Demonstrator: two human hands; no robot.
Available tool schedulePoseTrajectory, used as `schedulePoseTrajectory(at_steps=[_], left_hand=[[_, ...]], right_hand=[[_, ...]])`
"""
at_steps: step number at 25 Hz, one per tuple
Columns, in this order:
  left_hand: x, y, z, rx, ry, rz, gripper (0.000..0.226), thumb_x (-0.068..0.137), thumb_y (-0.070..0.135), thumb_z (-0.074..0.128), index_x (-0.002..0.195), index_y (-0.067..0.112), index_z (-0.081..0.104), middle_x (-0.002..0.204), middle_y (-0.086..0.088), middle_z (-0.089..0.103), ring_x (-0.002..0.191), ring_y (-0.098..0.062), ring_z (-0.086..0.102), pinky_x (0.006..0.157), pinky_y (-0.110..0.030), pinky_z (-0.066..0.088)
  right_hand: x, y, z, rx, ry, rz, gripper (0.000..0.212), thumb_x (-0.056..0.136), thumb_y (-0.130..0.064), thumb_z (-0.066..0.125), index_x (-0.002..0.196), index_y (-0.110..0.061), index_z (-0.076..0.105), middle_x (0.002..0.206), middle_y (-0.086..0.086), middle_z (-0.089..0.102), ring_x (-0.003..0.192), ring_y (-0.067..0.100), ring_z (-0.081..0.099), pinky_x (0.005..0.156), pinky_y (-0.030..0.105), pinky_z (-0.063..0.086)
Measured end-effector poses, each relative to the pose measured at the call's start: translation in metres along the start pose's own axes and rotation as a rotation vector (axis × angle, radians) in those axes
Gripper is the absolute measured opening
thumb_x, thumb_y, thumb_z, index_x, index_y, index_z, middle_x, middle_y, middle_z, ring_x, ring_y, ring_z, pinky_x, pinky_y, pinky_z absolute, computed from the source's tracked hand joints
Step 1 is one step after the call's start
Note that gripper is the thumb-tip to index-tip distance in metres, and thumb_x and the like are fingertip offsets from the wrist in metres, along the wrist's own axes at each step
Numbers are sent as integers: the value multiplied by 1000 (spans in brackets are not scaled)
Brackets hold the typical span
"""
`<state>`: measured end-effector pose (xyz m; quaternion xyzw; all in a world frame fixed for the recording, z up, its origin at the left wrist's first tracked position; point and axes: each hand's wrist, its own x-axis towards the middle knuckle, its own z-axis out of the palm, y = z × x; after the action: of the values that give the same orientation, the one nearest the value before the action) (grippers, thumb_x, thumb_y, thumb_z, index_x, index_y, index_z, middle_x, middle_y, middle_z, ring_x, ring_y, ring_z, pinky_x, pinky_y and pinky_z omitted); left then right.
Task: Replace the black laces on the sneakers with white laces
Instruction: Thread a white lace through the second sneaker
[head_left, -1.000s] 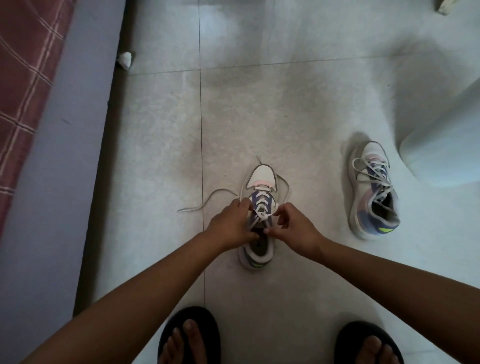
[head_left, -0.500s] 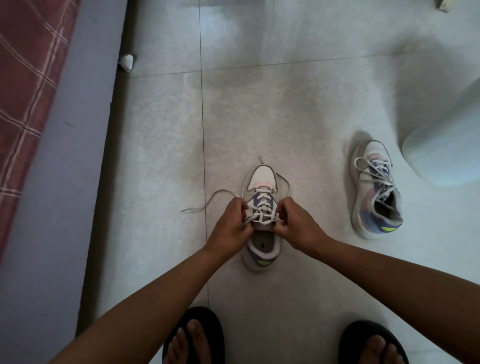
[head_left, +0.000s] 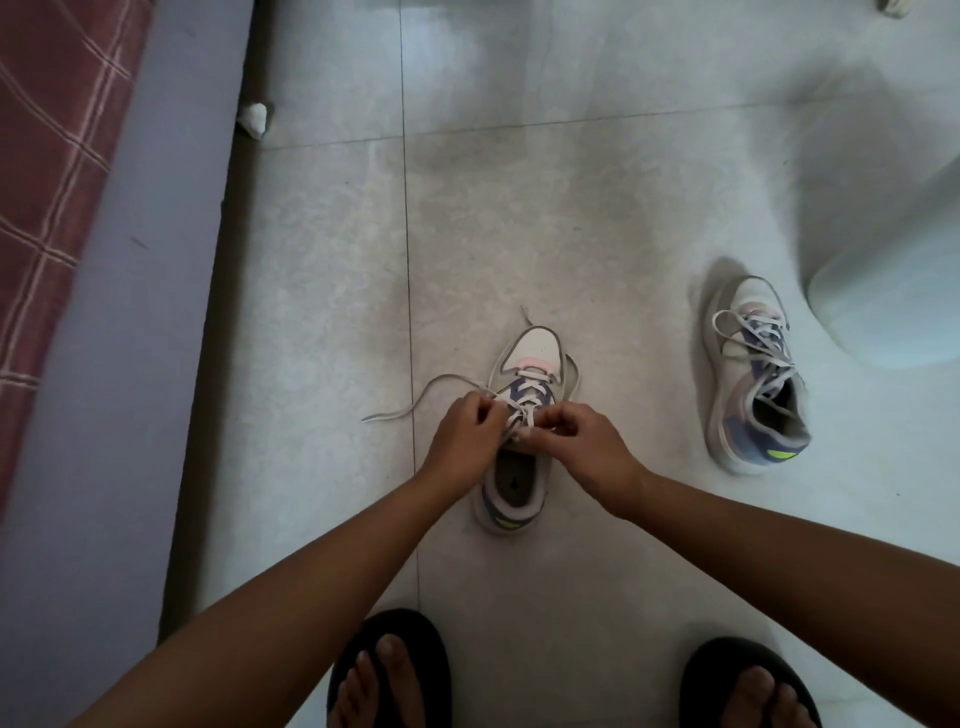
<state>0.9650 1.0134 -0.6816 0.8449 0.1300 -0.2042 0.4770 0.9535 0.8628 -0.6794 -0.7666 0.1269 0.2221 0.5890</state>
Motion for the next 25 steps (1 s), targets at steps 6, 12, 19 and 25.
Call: schedulePoseTrajectory(at_steps=[6,12,19,25], left_hand=[[20,19,12,-29,-54,-142,15,83,31,67,78,17,68,86,-5,70,88,-24,66,87,-41,51],[24,23,4,-28,-60,-169,30,89,19,54,60,12,56,59,-3,51,57,-15,47,60,-26,39],[31,34,0,208,-123,-41,20,90,19,57,79,5,66,81,-12,66,71,-18,57,61,-26,41],[12,10,-1,-803,-25,-416,23,100,8,37,81,6,50,68,-5,60,61,-14,57,63,-23,44]], right_hand=[[0,-7,-3,283,-7,206,5,87,-17,65,82,-15,66,78,-2,65,69,4,58,63,17,45],[1,-7,-6,319,-14,197,10,87,-18,65,79,-14,61,74,1,63,71,11,56,64,22,46],[5,-8,-10,227,23,115,11,88,-15,64,78,-12,60,68,-2,67,62,7,61,61,19,51],[6,0,-2,327,73,212,17,99,-13,45,83,-10,50,78,6,63,70,13,57,68,24,50]])
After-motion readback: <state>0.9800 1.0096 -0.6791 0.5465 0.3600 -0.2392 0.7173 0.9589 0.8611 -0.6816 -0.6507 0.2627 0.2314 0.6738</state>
